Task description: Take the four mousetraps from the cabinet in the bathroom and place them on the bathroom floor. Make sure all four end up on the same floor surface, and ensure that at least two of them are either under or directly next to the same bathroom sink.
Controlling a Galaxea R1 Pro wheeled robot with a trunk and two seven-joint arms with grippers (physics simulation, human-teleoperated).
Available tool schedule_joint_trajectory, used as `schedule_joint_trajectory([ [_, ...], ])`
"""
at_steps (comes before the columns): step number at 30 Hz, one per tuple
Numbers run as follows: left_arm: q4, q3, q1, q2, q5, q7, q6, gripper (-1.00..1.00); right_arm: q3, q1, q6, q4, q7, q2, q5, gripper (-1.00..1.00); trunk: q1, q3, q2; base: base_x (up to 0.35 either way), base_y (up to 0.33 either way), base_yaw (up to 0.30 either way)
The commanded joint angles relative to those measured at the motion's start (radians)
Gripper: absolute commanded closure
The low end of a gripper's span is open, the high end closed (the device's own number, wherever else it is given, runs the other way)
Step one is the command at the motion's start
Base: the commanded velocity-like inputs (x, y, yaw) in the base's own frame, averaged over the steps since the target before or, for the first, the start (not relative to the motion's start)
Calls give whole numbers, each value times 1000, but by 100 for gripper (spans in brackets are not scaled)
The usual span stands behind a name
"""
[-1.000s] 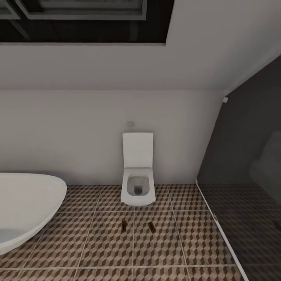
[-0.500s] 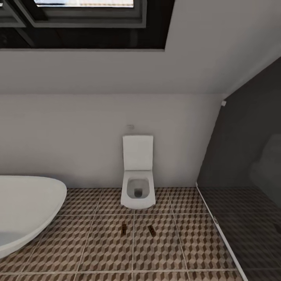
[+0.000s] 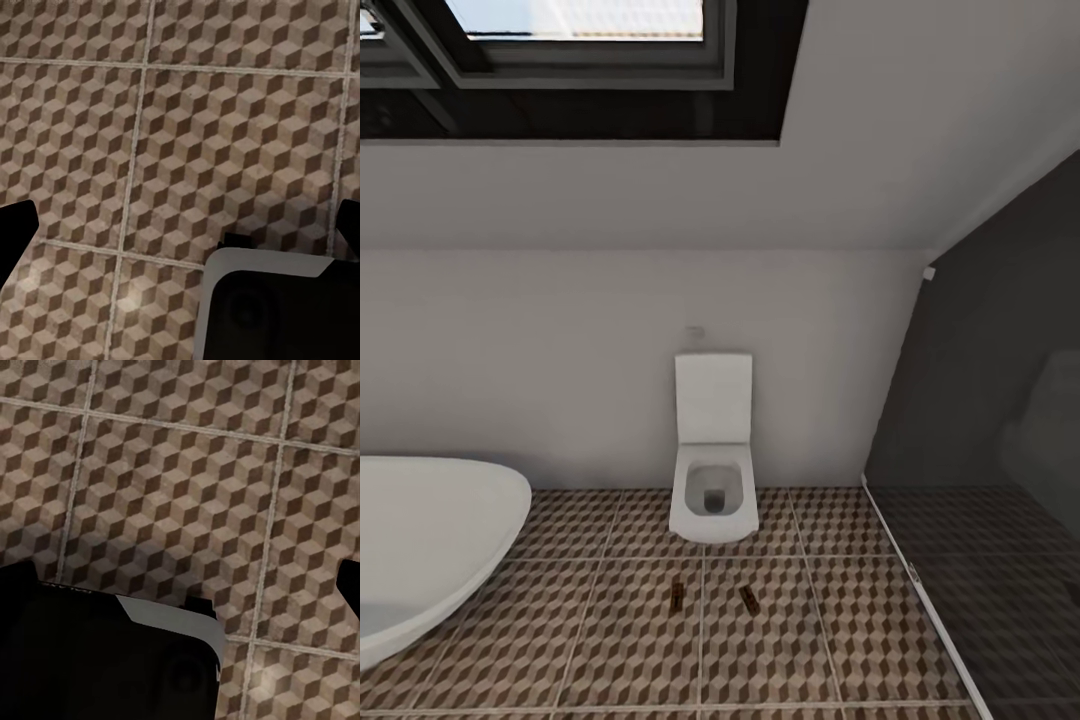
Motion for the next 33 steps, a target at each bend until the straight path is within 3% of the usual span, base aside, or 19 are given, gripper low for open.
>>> schedule_joint_trajectory([
  [1,1,-7,-1,0,0,5,-2,-100,-9,-1,-3,0,4,0,6,-100,1,0,-2,0,0,0],
  [33,1,-7,-1,0,0,5,-2,-100,-9,-1,-3,0,5,0,6,-100,1,52,-2,0,0,0],
])
